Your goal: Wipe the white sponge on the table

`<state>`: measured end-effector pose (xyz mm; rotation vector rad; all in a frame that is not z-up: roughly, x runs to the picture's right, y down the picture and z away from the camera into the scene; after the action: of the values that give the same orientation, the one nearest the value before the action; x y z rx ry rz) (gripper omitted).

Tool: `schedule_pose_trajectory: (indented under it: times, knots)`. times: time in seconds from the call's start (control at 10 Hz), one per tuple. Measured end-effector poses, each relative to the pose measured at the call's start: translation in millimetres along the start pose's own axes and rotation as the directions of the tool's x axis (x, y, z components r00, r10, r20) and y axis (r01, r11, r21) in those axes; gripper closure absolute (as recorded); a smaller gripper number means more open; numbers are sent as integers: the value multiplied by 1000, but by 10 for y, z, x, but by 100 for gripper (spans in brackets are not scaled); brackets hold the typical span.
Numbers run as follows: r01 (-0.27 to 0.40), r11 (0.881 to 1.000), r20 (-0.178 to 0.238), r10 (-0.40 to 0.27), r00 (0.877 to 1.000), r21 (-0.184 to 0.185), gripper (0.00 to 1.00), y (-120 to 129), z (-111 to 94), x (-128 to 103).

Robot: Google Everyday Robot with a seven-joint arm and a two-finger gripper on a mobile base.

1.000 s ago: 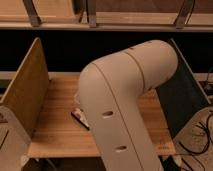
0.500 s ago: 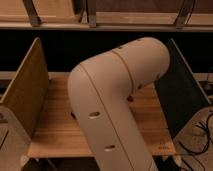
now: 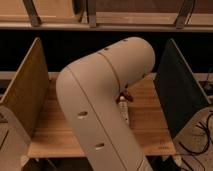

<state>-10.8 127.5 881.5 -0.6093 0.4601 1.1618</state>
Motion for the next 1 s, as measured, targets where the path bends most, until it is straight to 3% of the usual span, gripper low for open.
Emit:
schedule_pose_trajectory:
  times: [0.2, 0.4, 0.7, 1.0]
  knots:
    - [39, 999, -5, -39, 999, -28, 100, 212, 27, 36]
    - [55, 998, -29, -56, 998, -28, 100, 251, 64, 167]
    - [10, 999, -85, -6, 996, 37, 100, -73, 115, 398]
    - [-30, 995, -104, 39, 994, 94, 100, -322, 98, 377]
